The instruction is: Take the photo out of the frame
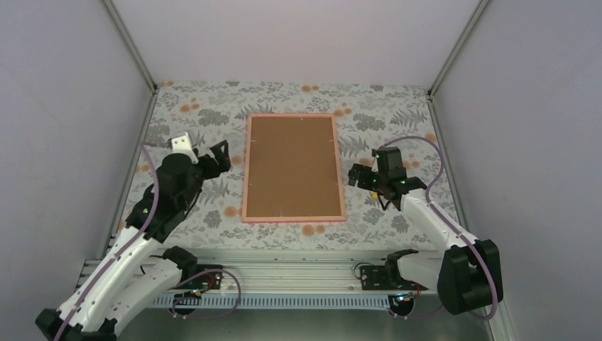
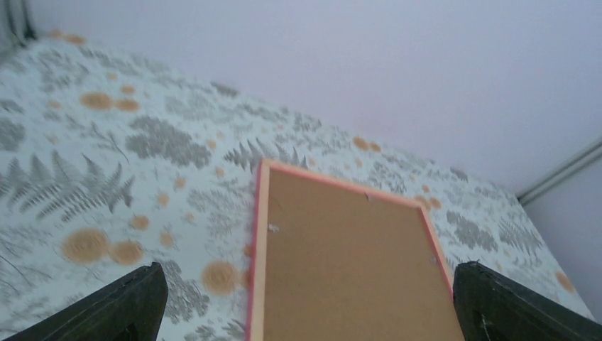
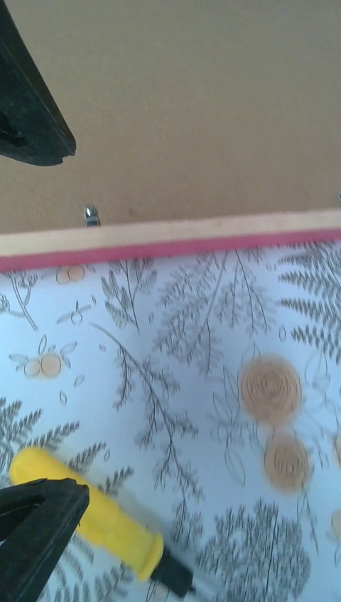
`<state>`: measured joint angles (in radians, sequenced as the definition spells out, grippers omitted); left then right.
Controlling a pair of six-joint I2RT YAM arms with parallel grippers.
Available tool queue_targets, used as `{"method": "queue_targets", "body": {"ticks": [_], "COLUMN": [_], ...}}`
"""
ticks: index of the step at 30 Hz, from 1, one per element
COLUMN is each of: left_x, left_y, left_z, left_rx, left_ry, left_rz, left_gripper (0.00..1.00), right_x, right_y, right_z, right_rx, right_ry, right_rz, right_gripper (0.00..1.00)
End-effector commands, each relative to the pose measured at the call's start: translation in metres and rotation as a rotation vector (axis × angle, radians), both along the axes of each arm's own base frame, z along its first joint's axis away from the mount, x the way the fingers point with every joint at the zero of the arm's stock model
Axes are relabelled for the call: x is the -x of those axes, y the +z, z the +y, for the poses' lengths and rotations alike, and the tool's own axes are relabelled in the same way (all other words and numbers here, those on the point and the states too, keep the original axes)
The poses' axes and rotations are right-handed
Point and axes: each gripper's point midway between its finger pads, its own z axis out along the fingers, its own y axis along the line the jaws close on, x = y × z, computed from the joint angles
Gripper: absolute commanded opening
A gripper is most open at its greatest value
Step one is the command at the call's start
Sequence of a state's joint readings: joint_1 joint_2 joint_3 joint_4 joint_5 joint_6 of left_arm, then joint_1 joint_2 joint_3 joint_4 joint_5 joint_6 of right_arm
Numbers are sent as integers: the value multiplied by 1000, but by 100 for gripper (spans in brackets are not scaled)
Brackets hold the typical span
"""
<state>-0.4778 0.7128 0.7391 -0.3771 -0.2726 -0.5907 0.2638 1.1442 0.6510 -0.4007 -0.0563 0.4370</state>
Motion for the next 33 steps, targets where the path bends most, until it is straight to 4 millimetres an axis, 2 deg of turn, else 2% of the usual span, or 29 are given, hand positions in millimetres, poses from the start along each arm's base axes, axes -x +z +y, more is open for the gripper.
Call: {"method": "queue_targets", "body": {"ticks": [1, 4, 9, 12, 14, 23, 28, 33], "left_x": [12, 21, 33, 34, 33, 35, 38, 36], "left_y": [26, 35, 37, 45, 49, 48, 44, 45], "left_z": [27, 39, 70, 68, 58, 59, 69, 60], "left_rx": [-99, -135, -153, -167, -192, -181, -154, -149], "left_ry": [75, 102, 250, 225, 166, 163, 226, 175], "left_rz": [-101, -169, -186, -200, -213, -189, -157, -169], "left_gripper": [100, 100, 100, 100, 100, 100, 100, 100], "right_x": [-3, -6, -11, -12, -13, -18, -24, -30], "right_y": [5, 1, -11, -21, -28, -49, -58, -64], "right_z": [-28, -42, -66, -77, -81, -104, -107, -109], "right_rx": [28, 34, 45, 71, 80, 103, 84, 84], "right_ry": [-127, -181, -266, -305, -319, -403, -412, -418], "right_rz": [10, 22, 55, 81, 100, 145, 165, 189], "right_gripper": [100, 100, 100, 96, 94, 77, 61, 48]}}
